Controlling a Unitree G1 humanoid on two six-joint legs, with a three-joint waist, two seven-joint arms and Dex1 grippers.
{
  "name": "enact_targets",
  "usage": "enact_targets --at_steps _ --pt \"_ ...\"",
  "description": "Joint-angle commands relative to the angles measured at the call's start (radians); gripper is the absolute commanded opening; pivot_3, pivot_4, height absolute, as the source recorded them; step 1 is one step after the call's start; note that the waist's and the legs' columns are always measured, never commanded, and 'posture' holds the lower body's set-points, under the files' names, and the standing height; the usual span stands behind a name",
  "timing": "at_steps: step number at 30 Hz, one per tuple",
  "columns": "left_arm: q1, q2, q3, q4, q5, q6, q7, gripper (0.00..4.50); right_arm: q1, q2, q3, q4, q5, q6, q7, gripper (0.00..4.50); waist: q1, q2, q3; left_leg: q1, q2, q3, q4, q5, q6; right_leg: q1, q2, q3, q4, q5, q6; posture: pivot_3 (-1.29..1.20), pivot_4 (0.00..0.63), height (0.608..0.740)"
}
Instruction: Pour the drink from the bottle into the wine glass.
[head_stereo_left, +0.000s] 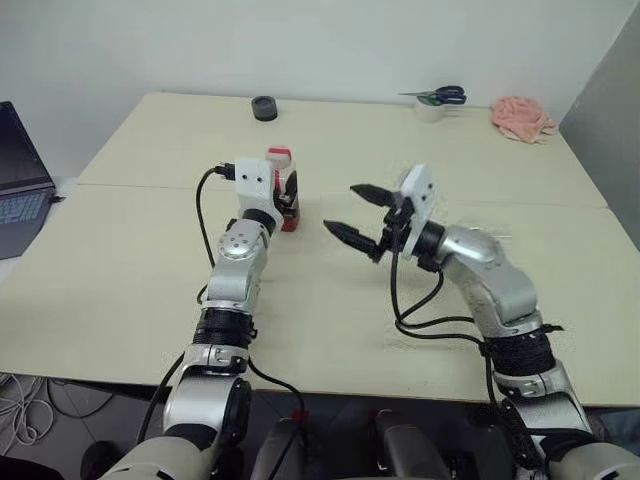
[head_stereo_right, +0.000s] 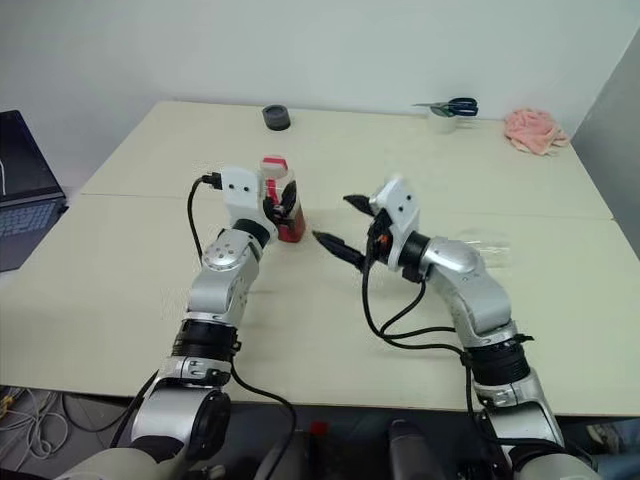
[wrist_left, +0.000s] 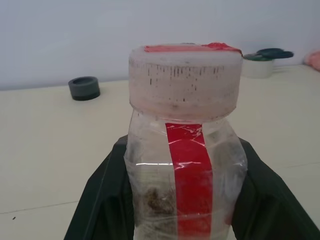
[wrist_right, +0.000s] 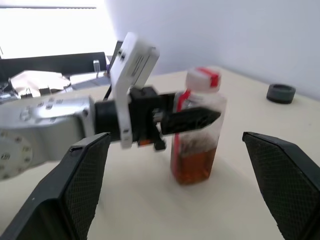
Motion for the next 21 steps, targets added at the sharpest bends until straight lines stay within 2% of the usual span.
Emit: enact_targets --at_steps 1,6,10,15,18,21 --pt "0.06 0.042 -0.026 -0.353 -0.101 0.193 -0.077 1.91 -0.117 -0.008 -0.013 -0.076 0.025 0.151 -0.075 4.5 -0.003 0.0 0.0 0.0 0.0 0.0 0.0 0.0 0.0 0.0 0.0 0.0 0.0 0.0 0.0 0.0 0.15 0.74" --pt "0.152 0.127 -0.09 -0.582 -0.22 0.361 -0.227 1.91 -0.198 0.015 -0.009 -0.038 0.066 0.301 -0.102 4.5 0.002 0.0 0.0 0.001 0.0 -0.002 -0.002 0.0 0.0 0.0 0.0 -0.002 0.0 0.0 -0.001 0.0 0.15 0.74" --pt "0.178 0.17 -0.126 -0.622 -0.215 0.375 -0.269 1.91 -0.211 0.017 0.016 -0.03 0.065 0.349 -0.105 4.5 0.002 0.0 0.0 0.001 -0.001 0.0 -0.001 0.0 0.0 0.001 0.0 -0.001 0.0 0.0 0.0 0.0 0.15 0.74" --pt "0.168 0.153 -0.138 -0.624 -0.202 0.37 -0.252 1.91 -0.203 0.034 0.014 -0.032 0.064 0.37 -0.13 4.5 0.002 0.0 0.0 0.001 0.0 -0.001 -0.001 0.0 0.0 0.001 0.001 -0.001 0.0 -0.002 0.002 0.0 0.15 0.74" --pt "0.167 0.143 -0.145 -0.627 -0.198 0.369 -0.247 1.91 -0.191 0.043 0.011 -0.036 0.066 0.373 -0.141 3.91 0.002 0.0 0.0 0.001 0.0 -0.001 -0.001 0.0 0.0 0.001 0.001 -0.001 0.0 -0.001 0.001 0.0 0.15 0.74" --pt "0.169 0.14 -0.149 -0.628 -0.196 0.366 -0.248 1.91 -0.179 0.048 0.01 -0.041 0.075 0.381 -0.139 2.81 0.002 0.0 0.0 0.001 0.0 -0.001 -0.001 0.0 0.0 0.001 0.001 -0.001 0.0 -0.001 0.0 0.0 0.15 0.74"
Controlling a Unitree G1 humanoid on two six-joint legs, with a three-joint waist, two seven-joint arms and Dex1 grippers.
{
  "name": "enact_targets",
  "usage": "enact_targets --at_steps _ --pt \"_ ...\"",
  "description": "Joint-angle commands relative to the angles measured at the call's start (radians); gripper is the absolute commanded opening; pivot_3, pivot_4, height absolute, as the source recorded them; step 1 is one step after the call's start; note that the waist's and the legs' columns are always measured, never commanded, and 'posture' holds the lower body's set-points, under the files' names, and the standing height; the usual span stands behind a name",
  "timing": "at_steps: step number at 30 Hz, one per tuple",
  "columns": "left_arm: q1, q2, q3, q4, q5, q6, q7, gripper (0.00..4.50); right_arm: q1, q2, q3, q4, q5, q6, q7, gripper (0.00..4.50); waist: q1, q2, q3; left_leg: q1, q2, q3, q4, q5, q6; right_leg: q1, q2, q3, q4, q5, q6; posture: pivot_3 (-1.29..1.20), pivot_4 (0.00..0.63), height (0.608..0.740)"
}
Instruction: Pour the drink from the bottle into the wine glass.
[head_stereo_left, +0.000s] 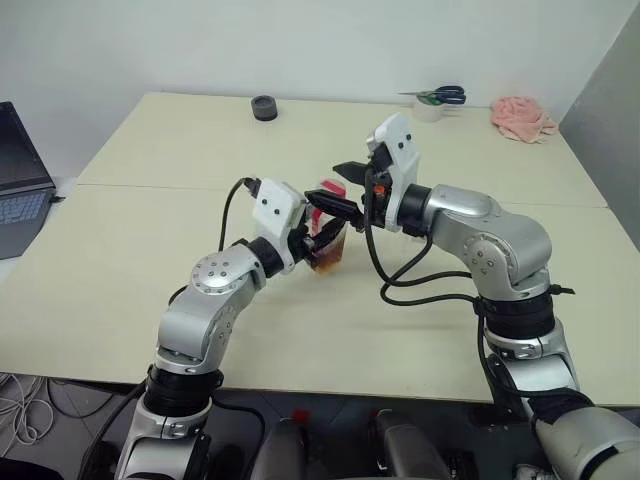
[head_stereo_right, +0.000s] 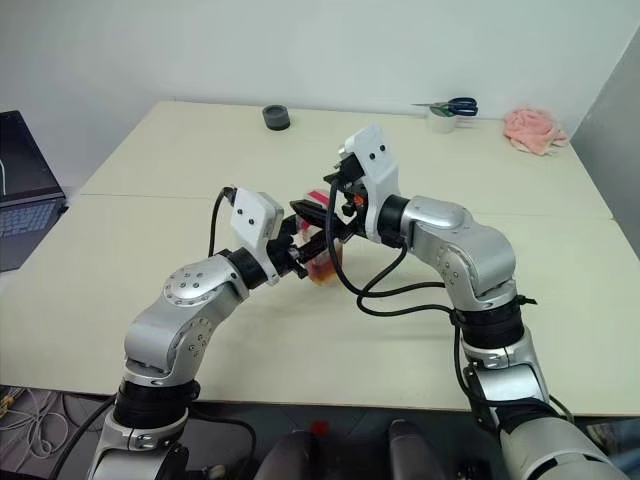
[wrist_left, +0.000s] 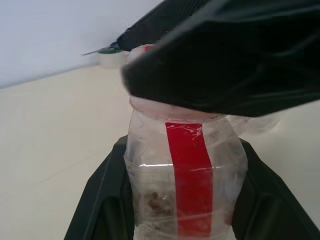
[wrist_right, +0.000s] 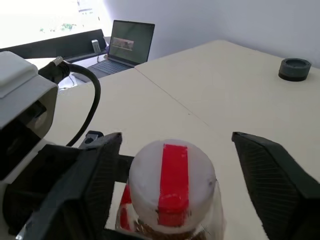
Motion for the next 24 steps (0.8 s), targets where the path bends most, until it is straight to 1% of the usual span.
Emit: enact_targets --at_steps 1,2,3,4,6,8,9,10,11,13,14,16,19,21,24 --pt "-0.025 -0.003 0.004 -0.057 0.002 -0.025 0.003 1.91 0.004 0.007 -0.013 -0.033 0.022 0.006 -0.005 2.43 0.0 0.0 0.0 0.0 0.0 0.0 0.0 0.0 0.0 0.0 0.0 0.0 0.0 0.0 0.0 0.0 0.15 0.74" --pt "-0.025 -0.002 0.003 -0.056 0.002 -0.027 0.001 1.91 0.005 0.009 -0.016 -0.032 0.025 0.007 -0.004 2.09 0.0 0.0 0.0 0.0 0.0 0.0 0.0 0.0 0.0 0.0 0.0 0.0 0.0 0.0 0.0 0.0 0.15 0.74" --pt "-0.025 -0.005 0.004 -0.056 -0.001 -0.027 0.0 1.91 0.006 0.013 -0.021 -0.032 0.03 0.005 -0.005 1.87 0.0 0.0 0.0 0.0 0.0 0.0 0.0 0.0 0.0 0.0 0.0 0.0 0.0 0.0 0.0 0.0 0.15 0.74" --pt "-0.025 -0.006 0.006 -0.055 -0.004 -0.027 -0.002 1.91 0.008 0.019 -0.028 -0.029 0.046 -0.004 0.011 1.88 0.0 0.0 0.0 0.0 0.0 0.0 0.0 0.0 0.0 0.0 0.0 0.0 0.0 0.0 0.0 0.0 0.15 0.74" --pt "-0.028 -0.008 0.011 -0.051 -0.009 -0.027 -0.004 1.91 0.015 0.003 -0.01 -0.024 0.07 -0.032 0.09 1.88 0.0 0.0 0.0 0.0 0.0 0.0 0.0 0.0 0.0 0.0 0.0 0.0 0.0 0.0 0.0 0.0 0.15 0.74" --pt "-0.034 -0.009 0.014 -0.045 -0.009 -0.029 -0.007 1.91 0.015 -0.018 0.014 -0.003 0.064 -0.057 0.142 1.88 0.0 0.0 0.0 0.0 0.0 0.0 0.0 0.0 0.0 0.0 0.0 0.0 0.0 -0.001 0.002 0.0 0.15 0.74" --pt "-0.038 -0.008 0.013 -0.041 -0.01 -0.031 -0.011 1.91 0.003 -0.044 0.043 0.029 0.048 -0.087 0.2 1.88 0.0 0.0 0.0 0.0 0.0 0.0 0.0 0.0 0.0 0.0 0.0 0.0 0.0 -0.001 0.002 0.0 0.15 0.74" --pt "-0.042 -0.008 0.013 -0.039 -0.013 -0.033 -0.017 1.91 -0.014 -0.071 0.069 0.067 0.051 -0.119 0.295 1.88 0.0 0.0 0.0 0.0 0.0 0.0 0.0 0.0 0.0 0.0 0.0 0.0 0.0 -0.001 0.002 0.0 0.15 0.74" --pt "-0.045 -0.011 0.014 -0.037 -0.019 -0.032 -0.021 1.91 -0.023 -0.107 0.091 0.1 0.072 -0.169 0.445 1.88 0.0 0.0 0.0 0.0 0.0 0.0 0.0 0.0 0.0 0.0 0.0 0.0 0.0 -0.001 0.002 0.0 0.15 0.74" --pt "-0.048 -0.015 0.012 -0.033 -0.023 -0.032 -0.027 1.9 -0.035 -0.159 0.125 0.173 0.08 -0.277 0.671 1.88 0.003 0.0 0.001 0.0 -0.001 0.0 0.0 0.0 0.0 0.0 0.0 0.0 -0.001 -0.002 0.003 0.0 0.15 0.74" --pt "-0.048 -0.016 0.009 -0.031 -0.022 -0.033 -0.028 1.9 -0.049 -0.167 0.139 0.239 0.05 -0.358 0.74 1.88 0.002 0.0 0.001 0.0 -0.001 0.0 0.0 0.0 0.0 0.001 0.0 0.0 -0.001 -0.002 0.003 0.0 0.15 0.74" --pt "-0.048 -0.016 -0.004 -0.031 -0.022 -0.036 -0.036 1.9 -0.092 -0.163 0.157 0.368 -0.021 -0.472 0.791 1.88 -0.004 0.001 0.001 0.001 0.0 0.001 0.0 0.0 0.0 0.001 0.0 0.0 -0.001 -0.002 0.003 0.0 0.15 0.74" --pt "-0.049 -0.016 -0.004 -0.038 -0.025 -0.031 -0.037 1.9 -0.146 -0.153 0.126 0.465 -0.033 -0.503 0.819 1.88 -0.013 0.001 0.001 0.002 0.001 0.001 0.0 0.0 0.0 0.001 0.001 0.001 0.0 -0.002 0.003 0.0 0.15 0.74" --pt "-0.046 -0.014 0.002 -0.041 -0.027 -0.03 -0.036 1.9 -0.159 -0.151 0.099 0.485 -0.019 -0.477 0.822 1.88 -0.011 0.002 0.001 0.002 0.002 0.0 -0.001 0.0 0.0 0.0 0.002 0.0 0.0 -0.001 0.001 0.0 0.15 0.74" --pt "-0.031 -0.006 0.005 -0.046 -0.024 -0.029 -0.033 1.9 -0.135 -0.168 0.069 0.443 0.009 -0.451 0.832 1.88 -0.004 0.002 0.002 0.001 0.001 0.0 -0.001 0.0 0.0 0.0 0.002 0.0 0.0 0.0 0.0 0.0 0.15 0.74"
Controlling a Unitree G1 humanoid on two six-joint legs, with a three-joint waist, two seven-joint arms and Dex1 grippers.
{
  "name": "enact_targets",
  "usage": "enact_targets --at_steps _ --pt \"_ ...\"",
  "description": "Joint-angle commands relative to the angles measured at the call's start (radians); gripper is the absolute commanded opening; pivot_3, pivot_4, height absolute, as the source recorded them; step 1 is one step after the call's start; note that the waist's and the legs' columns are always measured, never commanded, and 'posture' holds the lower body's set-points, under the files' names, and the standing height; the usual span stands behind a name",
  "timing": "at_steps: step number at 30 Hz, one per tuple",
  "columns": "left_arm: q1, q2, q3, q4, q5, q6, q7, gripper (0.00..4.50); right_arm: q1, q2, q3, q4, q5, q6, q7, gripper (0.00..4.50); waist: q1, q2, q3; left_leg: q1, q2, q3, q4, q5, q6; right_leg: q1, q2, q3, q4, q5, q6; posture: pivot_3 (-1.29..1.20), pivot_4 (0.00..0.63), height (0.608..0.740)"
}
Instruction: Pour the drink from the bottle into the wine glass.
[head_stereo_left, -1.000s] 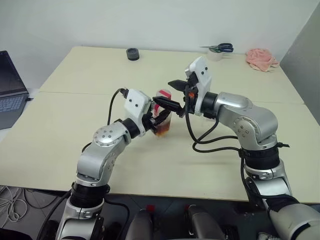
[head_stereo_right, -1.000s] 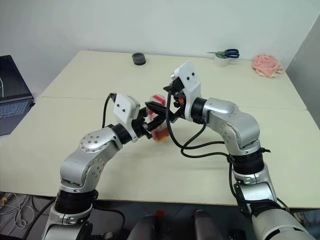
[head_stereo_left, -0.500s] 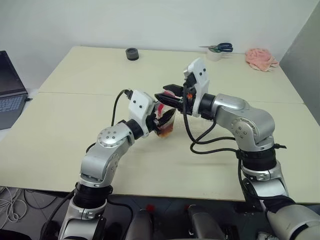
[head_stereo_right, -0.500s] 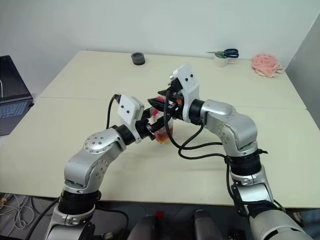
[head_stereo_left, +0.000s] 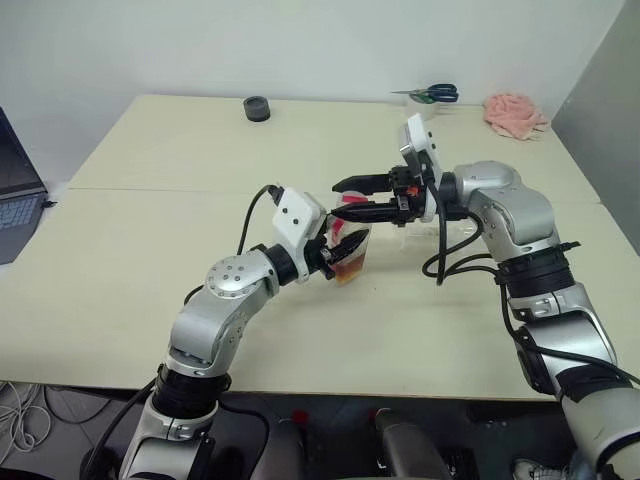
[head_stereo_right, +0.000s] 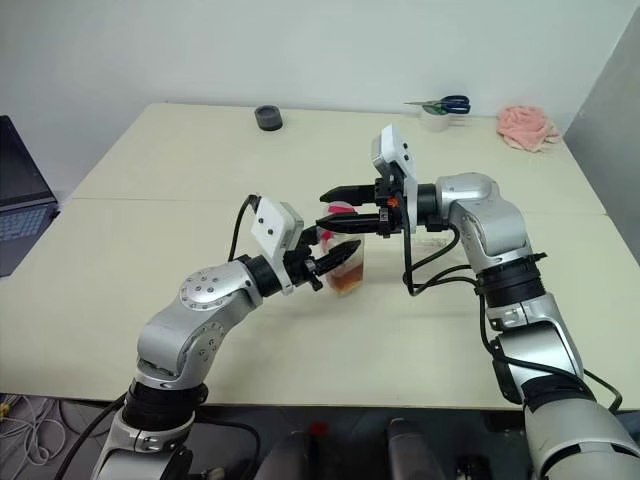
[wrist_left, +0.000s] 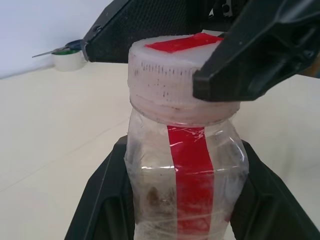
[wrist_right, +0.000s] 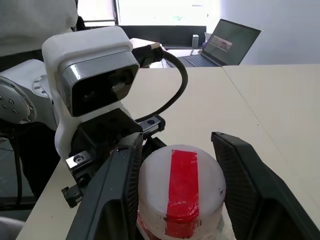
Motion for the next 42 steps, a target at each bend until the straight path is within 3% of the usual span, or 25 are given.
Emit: enact_targets --at_steps 1,7,8,14,18,22,33,36,41,42 --pt "-0.028 0.001 0.053 -0.039 -0.002 -0.027 0.024 1.9 0.018 0.0 -0.007 -0.078 0.049 0.033 0.054 2.23 0.004 0.0 0.0 0.0 -0.001 0.0 0.0 0.0 0.0 0.0 -0.001 0.0 0.0 0.0 0.0 0.0 0.15 0.74" --pt "-0.029 0.008 0.045 -0.035 -0.009 -0.029 0.009 1.89 0.077 0.005 -0.087 -0.249 0.08 0.098 -0.095 4.33 0.008 0.0 0.0 -0.001 -0.002 0.0 0.0 0.0 0.0 0.0 -0.003 0.0 -0.001 0.0 0.0 0.0 0.15 0.74" --pt "-0.033 0.009 0.045 -0.028 -0.01 -0.032 0.004 1.89 0.085 0.009 -0.116 -0.286 0.091 0.118 -0.147 4.5 0.008 0.0 0.0 -0.001 -0.002 0.0 0.0 0.0 0.0 0.0 -0.003 0.0 -0.001 0.0 0.0 0.0 0.15 0.74" --pt "-0.06 0.005 0.028 0.018 -0.003 -0.055 -0.02 1.89 0.183 -0.007 -0.194 -0.559 0.09 0.348 -0.485 4.5 0.013 0.001 0.0 -0.001 -0.002 0.0 0.001 0.0 0.0 0.0 -0.003 0.0 0.0 0.0 0.001 0.0 0.15 0.74" --pt "-0.079 -0.014 0.018 0.05 0.0 -0.072 -0.03 1.89 0.252 0.025 -0.214 -0.751 0.14 0.517 -0.652 4.5 0.013 0.001 0.001 -0.001 -0.002 0.0 0.0 0.0 0.0 0.0 -0.003 0.0 0.0 -0.001 0.001 0.0 0.15 0.74" --pt "-0.09 -0.034 0.005 0.071 0.0 -0.084 -0.037 1.89 0.256 0.112 -0.231 -0.813 0.15 0.589 -0.815 4.5 0.011 0.001 0.001 -0.001 -0.002 0.001 0.0 0.0 0.0 0.0 -0.002 0.0 0.0 -0.002 0.003 0.0 0.15 0.74" --pt "-0.094 -0.039 0.004 0.087 0.015 -0.099 -0.045 1.89 0.261 0.156 -0.149 -0.799 0.095 0.618 -0.976 4.5 0.011 0.001 0.001 -0.001 -0.002 0.001 0.001 0.0 0.0 0.0 -0.002 0.001 0.0 -0.002 0.003 0.0 0.15 0.74" --pt "-0.088 -0.042 0.004 0.079 0.019 -0.098 -0.043 1.89 0.269 0.165 -0.149 -0.788 0.096 0.601 -0.981 3.87 0.01 0.001 0.001 -0.001 -0.002 0.001 0.001 0.0 0.0 0.0 -0.002 0.0 0.0 -0.002 0.003 0.0 0.15 0.74" --pt "-0.073 -0.039 0.008 0.068 0.021 -0.094 -0.039 1.89 0.267 0.172 -0.151 -0.778 0.103 0.581 -0.974 2.05 0.01 0.001 0.001 -0.001 -0.002 0.001 0.001 0.0 0.0 0.0 -0.002 0.0 0.0 -0.002 0.004 0.0 0.15 0.74" --pt "-0.072 -0.038 0.009 0.068 0.022 -0.094 -0.038 1.89 0.267 0.172 -0.151 -0.775 0.104 0.577 -0.971 1.88 0.01 0.001 0.001 -0.001 -0.002 0.001 0.001 0.0 0.0 0.0 -0.002 0.0 0.0 -0.002 0.004 0.0 0.15 0.74"
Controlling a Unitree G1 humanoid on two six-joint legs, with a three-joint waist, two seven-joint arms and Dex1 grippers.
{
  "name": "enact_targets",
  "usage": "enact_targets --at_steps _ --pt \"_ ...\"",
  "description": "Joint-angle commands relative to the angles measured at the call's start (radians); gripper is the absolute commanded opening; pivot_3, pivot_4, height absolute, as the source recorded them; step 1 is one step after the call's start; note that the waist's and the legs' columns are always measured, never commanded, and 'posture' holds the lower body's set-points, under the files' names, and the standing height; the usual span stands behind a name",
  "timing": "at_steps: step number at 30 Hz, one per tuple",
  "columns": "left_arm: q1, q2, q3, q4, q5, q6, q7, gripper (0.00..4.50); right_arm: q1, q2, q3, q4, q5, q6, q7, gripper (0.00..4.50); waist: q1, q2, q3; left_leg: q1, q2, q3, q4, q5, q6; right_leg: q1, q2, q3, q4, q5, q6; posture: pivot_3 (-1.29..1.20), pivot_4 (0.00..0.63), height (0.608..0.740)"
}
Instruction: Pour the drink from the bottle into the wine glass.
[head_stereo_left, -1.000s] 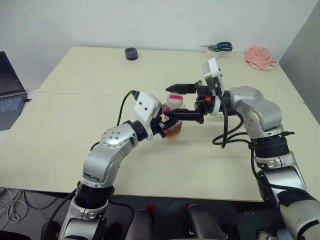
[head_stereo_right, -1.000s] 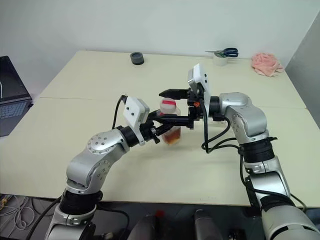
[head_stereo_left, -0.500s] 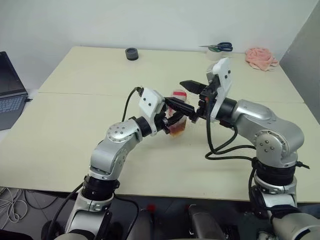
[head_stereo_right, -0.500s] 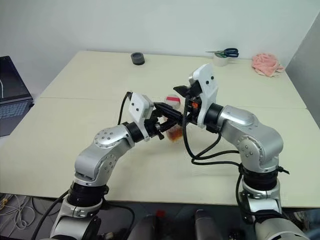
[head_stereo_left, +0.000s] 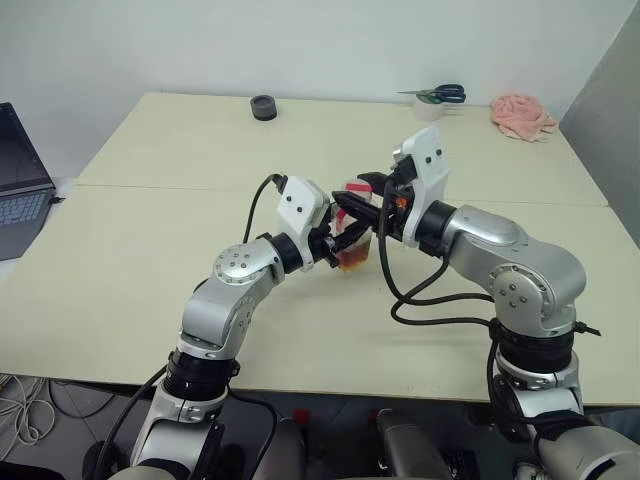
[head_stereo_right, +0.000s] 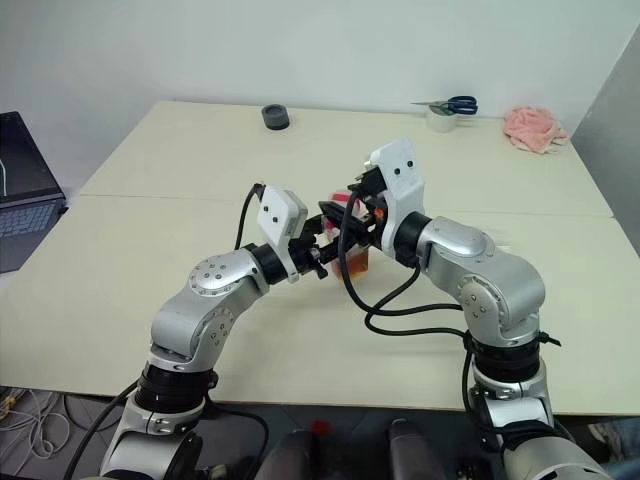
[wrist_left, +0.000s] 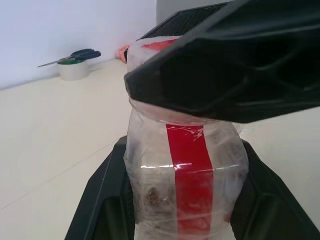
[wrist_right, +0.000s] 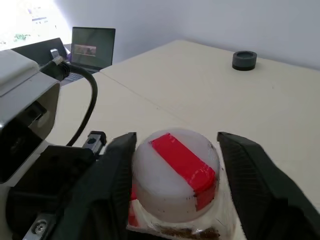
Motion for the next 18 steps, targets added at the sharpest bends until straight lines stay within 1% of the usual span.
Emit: enact_targets --at_steps 1,4,5,6,7,8,9,10,12,14,16,18 --pt "-0.004 -0.003 0.009 -0.042 -0.001 -0.03 0.002 1.89 -0.009 0.0 -0.012 -0.008 0.01 -0.039 0.014 1.89 0.0 0.0 0.0 0.0 0.0 0.0 0.0 0.0 0.0 0.0 0.0 0.0 0.0 0.0 0.0 0.0 0.15 0.74" --pt "-0.004 -0.001 0.013 -0.046 -0.003 -0.027 0.003 1.89 -0.028 -0.012 -0.014 0.034 0.041 -0.066 0.087 1.89 -0.001 0.0 0.0 0.0 0.0 0.0 0.0 0.0 0.0 0.0 0.0 0.0 0.0 0.0 0.0 0.0 0.15 0.74" --pt "-0.007 -0.001 0.014 -0.043 -0.003 -0.027 0.003 1.89 -0.041 -0.019 -0.016 0.062 0.067 -0.069 0.138 1.89 -0.001 0.0 0.0 0.0 0.0 0.0 0.0 0.0 0.0 0.0 0.0 0.0 0.0 0.0 0.0 0.0 0.15 0.74" --pt "-0.009 -0.001 0.014 -0.039 -0.004 -0.028 0.001 1.89 -0.049 -0.055 0.0 0.088 0.113 -0.087 0.27 1.89 -0.001 0.0 0.0 0.0 0.0 0.0 0.0 0.0 0.0 0.0 0.0 0.0 0.0 0.0 0.0 0.0 0.15 0.74" --pt "-0.011 -0.003 0.013 -0.036 -0.004 -0.027 0.0 1.89 -0.044 -0.119 0.032 0.102 0.156 -0.149 0.49 1.89 -0.001 0.0 0.0 0.0 0.0 0.0 0.0 0.0 0.0 0.0 0.0 0.0 0.0 0.0 0.0 0.0 0.15 0.74" --pt "-0.011 -0.003 0.011 -0.035 -0.005 -0.027 -0.002 1.89 -0.058 -0.176 0.072 0.181 0.142 -0.261 0.698 1.89 0.003 0.0 0.001 0.0 0.0 0.0 0.0 0.0 0.0 0.0 0.0 0.0 0.0 0.0 0.0 0.0 0.15 0.74" --pt "-0.011 -0.005 0.008 -0.034 -0.004 -0.026 -0.005 1.88 -0.105 -0.204 0.115 0.32 0.082 -0.372 0.821 1.89 0.005 0.0 0.001 0.0 -0.001 0.0 0.001 0.0 0.0 0.001 0.0 -0.001 -0.002 0.0 0.001 0.0 0.15 0.74" --pt "-0.011 -0.006 0.005 -0.033 -0.004 -0.026 -0.008 1.87 -0.144 -0.214 0.142 0.431 0.03 -0.455 0.888 1.89 0.002 0.0 0.001 0.0 -0.001 0.001 0.001 0.0 0.0 0.002 0.0 0.0 -0.003 -0.001 0.002 0.0 0.15 0.74" --pt "-0.014 -0.003 0.002 -0.037 -0.003 -0.024 -0.015 1.87 -0.207 -0.227 0.177 0.58 -0.041 -0.559 0.979 1.89 -0.008 0.0 0.001 0.001 0.0 0.003 0.001 0.0 0.0 0.002 0.0 0.0 -0.004 -0.001 0.002 0.0 0.15 0.74" --pt "-0.018 -0.001 0.004 -0.041 -0.003 -0.023 -0.017 1.87 -0.239 -0.236 0.181 0.648 -0.061 -0.613 1.053 1.89 -0.013 0.0 0.002 0.002 0.001 0.003 0.0 0.0 0.0 0.001 0.001 0.001 -0.002 -0.001 0.002 0.0 0.15 0.74" --pt "-0.016 0.005 0.013 -0.047 -0.003 -0.02 -0.013 1.87 -0.257 -0.243 0.177 0.688 -0.08 -0.633 1.076 1.89 -0.012 0.001 0.002 0.001 0.001 0.001 0.0 0.0 0.0 0.0 0.002 0.0 0.0 0.0 0.0 0.0 0.15 0.74" --pt "-0.009 0.01 0.018 -0.056 -0.003 -0.016 -0.011 1.87 -0.271 -0.239 0.15 0.709 -0.054 -0.58 1.073 1.89 -0.011 0.001 0.002 0.001 0.001 0.0 -0.001 0.0 0.0 0.0 0.002 0.0 0.0 0.002 -0.003 0.0 0.15 0.74"
